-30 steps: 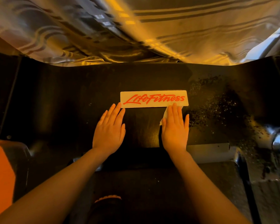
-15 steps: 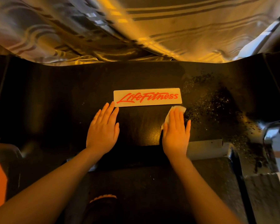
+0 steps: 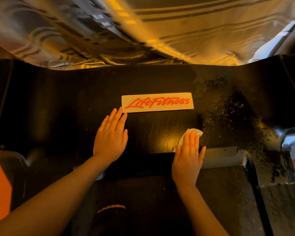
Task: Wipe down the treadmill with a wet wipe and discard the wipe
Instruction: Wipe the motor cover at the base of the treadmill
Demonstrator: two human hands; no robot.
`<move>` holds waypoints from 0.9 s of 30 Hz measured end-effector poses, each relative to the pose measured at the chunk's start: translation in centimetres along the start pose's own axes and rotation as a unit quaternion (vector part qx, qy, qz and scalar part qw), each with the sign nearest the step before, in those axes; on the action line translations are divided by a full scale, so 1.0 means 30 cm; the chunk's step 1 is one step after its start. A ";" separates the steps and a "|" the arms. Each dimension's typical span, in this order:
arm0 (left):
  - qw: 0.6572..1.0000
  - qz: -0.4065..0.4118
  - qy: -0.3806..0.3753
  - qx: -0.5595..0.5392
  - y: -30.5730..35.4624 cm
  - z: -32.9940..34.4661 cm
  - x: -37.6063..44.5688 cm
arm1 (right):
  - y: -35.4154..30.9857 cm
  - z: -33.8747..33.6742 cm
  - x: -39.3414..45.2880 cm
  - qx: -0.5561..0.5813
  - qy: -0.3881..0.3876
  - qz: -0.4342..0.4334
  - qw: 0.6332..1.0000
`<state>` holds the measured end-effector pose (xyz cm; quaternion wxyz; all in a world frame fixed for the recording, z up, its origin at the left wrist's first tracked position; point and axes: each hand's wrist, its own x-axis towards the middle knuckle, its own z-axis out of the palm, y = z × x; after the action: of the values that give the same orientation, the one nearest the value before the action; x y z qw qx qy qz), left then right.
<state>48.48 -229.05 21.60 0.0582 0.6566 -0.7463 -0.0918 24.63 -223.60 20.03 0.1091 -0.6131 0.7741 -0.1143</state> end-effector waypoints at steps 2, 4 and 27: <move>1.000 0.000 0.003 0.000 0.000 0.002 0.000 | -0.019 -0.001 0.042 -0.006 0.005 -0.010 1.000; 1.000 -0.002 0.007 -0.003 -0.002 0.004 0.000 | -0.052 0.001 0.092 -0.009 0.003 -0.036 0.999; 0.977 0.122 -0.103 -0.139 0.321 -0.049 0.180 | 0.040 -0.095 0.170 0.062 0.012 -0.086 0.994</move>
<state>38.75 -233.34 24.91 0.0830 0.5330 -0.8028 -0.2540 21.51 -228.18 22.21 0.1273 -0.6685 0.7109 -0.1778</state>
